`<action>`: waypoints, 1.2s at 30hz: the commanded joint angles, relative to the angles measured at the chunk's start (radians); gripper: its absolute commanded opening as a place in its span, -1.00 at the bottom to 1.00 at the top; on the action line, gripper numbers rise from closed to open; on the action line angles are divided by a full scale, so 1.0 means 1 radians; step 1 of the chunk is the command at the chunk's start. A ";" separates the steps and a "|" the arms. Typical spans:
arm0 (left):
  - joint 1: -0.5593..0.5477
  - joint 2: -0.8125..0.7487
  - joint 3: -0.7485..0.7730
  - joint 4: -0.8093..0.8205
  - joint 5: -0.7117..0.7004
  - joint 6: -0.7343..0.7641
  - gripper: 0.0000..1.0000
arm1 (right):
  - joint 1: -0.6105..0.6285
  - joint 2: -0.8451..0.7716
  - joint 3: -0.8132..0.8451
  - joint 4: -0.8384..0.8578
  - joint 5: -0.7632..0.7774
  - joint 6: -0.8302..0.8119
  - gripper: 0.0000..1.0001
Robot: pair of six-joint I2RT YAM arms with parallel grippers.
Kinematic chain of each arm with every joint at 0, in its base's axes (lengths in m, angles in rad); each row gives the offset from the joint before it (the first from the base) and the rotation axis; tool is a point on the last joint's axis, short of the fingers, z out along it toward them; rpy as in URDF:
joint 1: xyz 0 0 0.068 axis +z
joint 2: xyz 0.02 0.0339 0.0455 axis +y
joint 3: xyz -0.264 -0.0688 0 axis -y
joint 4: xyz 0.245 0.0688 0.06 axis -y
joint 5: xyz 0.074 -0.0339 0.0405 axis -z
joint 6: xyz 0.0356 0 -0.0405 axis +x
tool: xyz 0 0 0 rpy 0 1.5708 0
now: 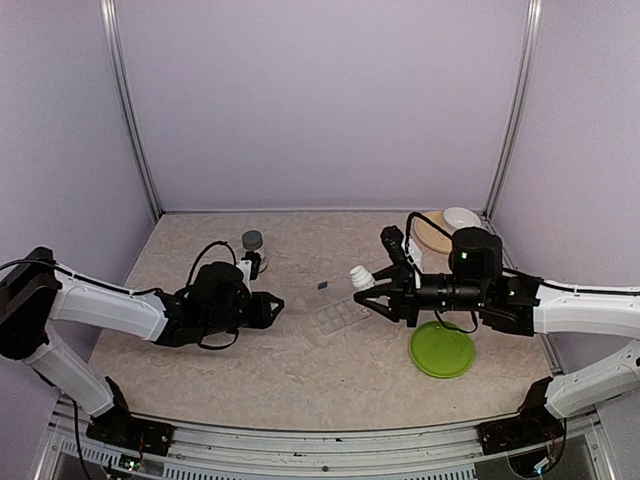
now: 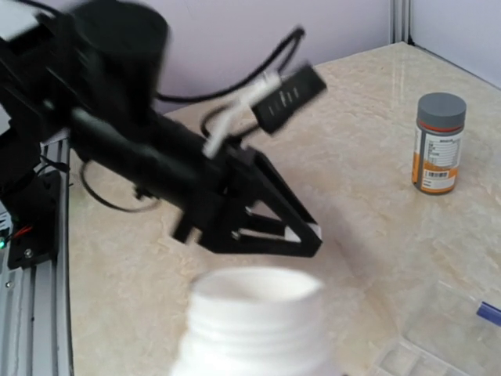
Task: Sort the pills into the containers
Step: Place the lid of the pill bottle at the center of the board, then move the pill container to the center of the board.
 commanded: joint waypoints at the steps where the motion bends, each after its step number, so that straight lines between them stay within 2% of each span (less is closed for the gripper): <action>1: 0.048 0.098 -0.040 0.057 -0.079 0.007 -0.42 | -0.006 -0.035 0.001 0.000 0.006 0.000 -0.89; 10: 0.100 0.259 0.003 0.093 -0.096 0.002 -0.43 | -0.006 -0.045 0.003 -0.029 0.018 -0.007 -0.89; 17: 0.100 0.256 0.012 0.088 -0.078 -0.011 0.30 | -0.007 -0.048 -0.007 -0.035 0.030 -0.008 -0.89; 22: 0.099 0.205 0.029 0.081 -0.054 0.007 0.51 | -0.006 -0.044 -0.005 -0.034 0.033 -0.011 -0.89; 27: 0.100 0.211 0.128 0.043 -0.029 0.068 0.53 | -0.006 -0.037 -0.005 -0.034 0.035 -0.008 -0.88; 36: 0.129 0.446 0.441 -0.124 0.067 0.163 0.46 | -0.007 -0.054 -0.005 -0.056 0.034 0.002 -0.84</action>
